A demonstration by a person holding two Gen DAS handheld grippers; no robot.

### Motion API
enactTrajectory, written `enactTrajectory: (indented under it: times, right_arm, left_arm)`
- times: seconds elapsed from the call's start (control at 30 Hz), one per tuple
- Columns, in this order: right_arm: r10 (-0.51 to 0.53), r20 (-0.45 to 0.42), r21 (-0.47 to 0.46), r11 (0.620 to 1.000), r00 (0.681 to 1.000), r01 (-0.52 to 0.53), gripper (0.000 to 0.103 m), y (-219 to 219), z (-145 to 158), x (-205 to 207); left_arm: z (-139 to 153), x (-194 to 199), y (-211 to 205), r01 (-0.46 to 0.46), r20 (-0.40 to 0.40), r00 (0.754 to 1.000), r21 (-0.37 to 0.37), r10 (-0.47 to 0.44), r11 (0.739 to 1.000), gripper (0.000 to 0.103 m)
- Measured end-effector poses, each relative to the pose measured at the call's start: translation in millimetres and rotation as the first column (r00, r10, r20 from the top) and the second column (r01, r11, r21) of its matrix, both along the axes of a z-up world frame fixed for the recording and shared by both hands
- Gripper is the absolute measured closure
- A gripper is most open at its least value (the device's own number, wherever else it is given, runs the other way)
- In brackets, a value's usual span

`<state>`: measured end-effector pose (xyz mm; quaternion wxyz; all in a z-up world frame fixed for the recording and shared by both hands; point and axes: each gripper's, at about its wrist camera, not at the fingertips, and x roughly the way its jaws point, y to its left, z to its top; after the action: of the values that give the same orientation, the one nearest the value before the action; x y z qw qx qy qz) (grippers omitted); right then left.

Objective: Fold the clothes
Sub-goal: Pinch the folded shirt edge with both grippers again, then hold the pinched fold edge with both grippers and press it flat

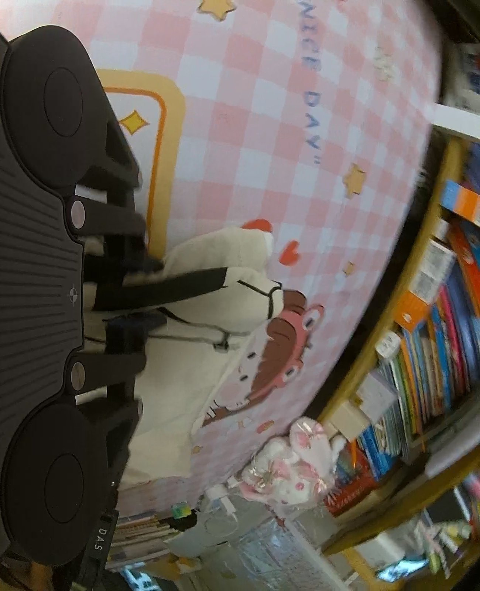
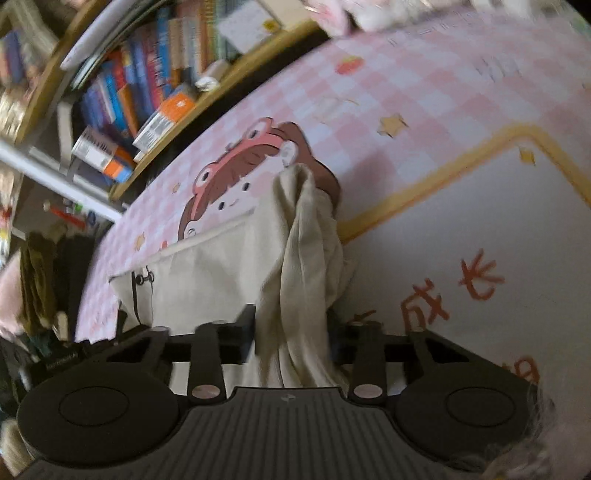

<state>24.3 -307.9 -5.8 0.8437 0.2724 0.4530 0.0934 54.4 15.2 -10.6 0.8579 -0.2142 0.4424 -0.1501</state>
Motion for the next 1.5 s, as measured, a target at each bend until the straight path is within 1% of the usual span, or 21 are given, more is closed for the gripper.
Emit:
enactTrajectory:
  times: [0.03, 0.1, 0.13, 0.17, 0.23, 0.3, 0.33, 0.43, 0.5, 0.6, 0.7, 0.77, 0.8, 0.83, 0.87, 0.9, 0.93, 0.97, 1.03, 1.23, 1.5]
  right_arm:
    - [0.036, 0.054, -0.054, 0.998, 0.998, -0.033, 0.079, 6.8, 7.3, -3.4]
    - [0.111, 0.152, -0.159, 0.983, 0.982, -0.087, 0.079, 19.5, 20.9, -10.2]
    - [0.135, 0.178, -0.187, 0.977, 0.975, -0.102, 0.079, 23.1, 24.6, -12.4]
    - [0.138, 0.174, -0.189, 0.976, 0.975, -0.104, 0.079, 23.2, 24.3, -12.0]
    - [0.117, 0.133, -0.165, 0.982, 0.984, -0.094, 0.079, 18.7, 18.1, -8.4]
    - [0.08, 0.085, -0.119, 0.99, 0.993, -0.07, 0.078, 11.0, 10.5, -5.5]
    - [0.057, 0.064, -0.091, 0.995, 0.996, -0.051, 0.075, 6.8, 7.2, -5.5]
    - [-0.009, -0.003, -0.011, 1.0, 1.0, 0.009, 0.061, -5.8, -2.9, -5.4]
    - [-0.041, -0.034, 0.041, 0.998, 0.999, 0.043, 0.059, -13.2, -8.3, -6.2]
    - [-0.066, -0.054, 0.092, 0.993, 0.996, 0.07, 0.056, -19.6, -11.9, -7.9]
    - [-0.05, -0.049, 0.092, 0.994, 0.998, 0.054, 0.055, -16.4, -11.2, -6.8]
    - [-0.031, -0.042, 0.088, 0.996, 0.999, 0.035, 0.055, -12.6, -10.7, -5.4]
    - [-0.014, -0.035, 0.076, 0.997, 0.999, 0.016, 0.055, -8.8, -10.2, -4.2]
    - [0.003, -0.028, 0.057, 0.998, 1.0, -0.001, 0.059, -4.8, -9.7, -3.2]
    - [0.019, -0.022, 0.037, 0.999, 1.0, -0.019, 0.065, -0.7, -9.1, -2.2]
    - [0.035, -0.017, 0.016, 0.999, 0.999, -0.035, 0.068, 3.0, -8.3, -1.4]
    - [0.045, -0.009, -0.004, 0.999, 0.999, -0.046, 0.073, 5.6, -6.5, -1.9]
    - [0.049, 0.005, -0.017, 0.999, 0.999, -0.049, 0.076, 7.0, -4.0, -3.4]
    - [0.057, 0.034, -0.042, 0.998, 0.998, -0.056, 0.079, 9.8, 1.3, -6.8]
    - [0.074, 0.121, -0.095, 0.993, 0.99, -0.063, 0.08, 14.8, 19.9, -17.1]
    - [0.076, 0.119, -0.096, 0.993, 0.99, -0.064, 0.08, 14.0, 24.5, -20.6]
  left_arm:
    - [4.3, -3.5, -1.9, 0.011, 0.021, 1.0, 0.012, -0.012, 1.0, 0.088]
    - [6.3, -5.9, -2.4, 0.021, 0.026, 0.999, 0.023, -0.022, 1.0, 0.087]
    - [5.5, -5.9, -1.2, 0.019, 0.02, 1.0, 0.02, -0.02, 1.0, 0.087]
    - [4.2, -5.4, 0.9, 0.015, 0.011, 1.0, 0.011, -0.015, 1.0, 0.087]
    - [2.4, -4.3, 4.3, 0.011, -0.004, 1.0, -0.005, -0.011, 1.0, 0.085]
    - [1.7, -3.2, 5.2, 0.014, -0.011, 1.0, -0.014, -0.014, 1.0, 0.081]
    - [1.0, -2.5, 5.3, 0.016, -0.015, 1.0, -0.016, -0.016, 1.0, 0.079]
    - [-2.9, 0.8, 6.5, 0.01, -0.035, 0.999, -0.026, -0.011, 1.0, 0.074]
    - [-6.3, 2.3, 8.1, 0.004, -0.049, 0.999, -0.034, -0.006, 0.999, 0.07]
    - [-12.0, 4.8, 9.1, -0.004, -0.067, 0.998, -0.046, 0.001, 0.999, 0.066]
    - [-13.7, 5.2, 8.8, -0.008, -0.063, 0.998, -0.059, 0.004, 0.998, 0.066]
    - [-13.9, 5.0, 7.4, -0.008, -0.059, 0.998, -0.058, 0.004, 0.998, 0.068]
    - [-13.9, 5.0, 6.6, -0.007, -0.057, 0.998, -0.056, 0.004, 0.998, 0.069]
    - [-13.8, 4.9, 5.3, -0.005, -0.057, 0.998, -0.054, 0.001, 0.999, 0.075]
    - [-13.2, 4.4, 3.3, 0.001, -0.056, 0.998, -0.048, -0.003, 0.999, 0.078]
    - [-11.3, 2.9, 1.4, 0.007, -0.046, 0.999, -0.039, -0.008, 0.999, 0.083]
    - [-8.4, 0.6, 0.6, 0.01, -0.031, 0.999, -0.032, -0.011, 0.999, 0.087]
    - [-5.5, -1.8, 0.3, 0.011, -0.015, 1.0, -0.026, -0.011, 1.0, 0.088]
    - [-0.5, -6.0, 1.3, 0.008, 0.007, 1.0, -0.023, -0.007, 1.0, 0.089]
    - [10.9, -14.0, 0.1, 0.012, 0.044, 0.999, -0.023, -0.011, 1.0, 0.089]
    - [15.9, -19.7, -4.0, 0.017, 0.053, 0.998, -0.011, -0.017, 1.0, 0.089]
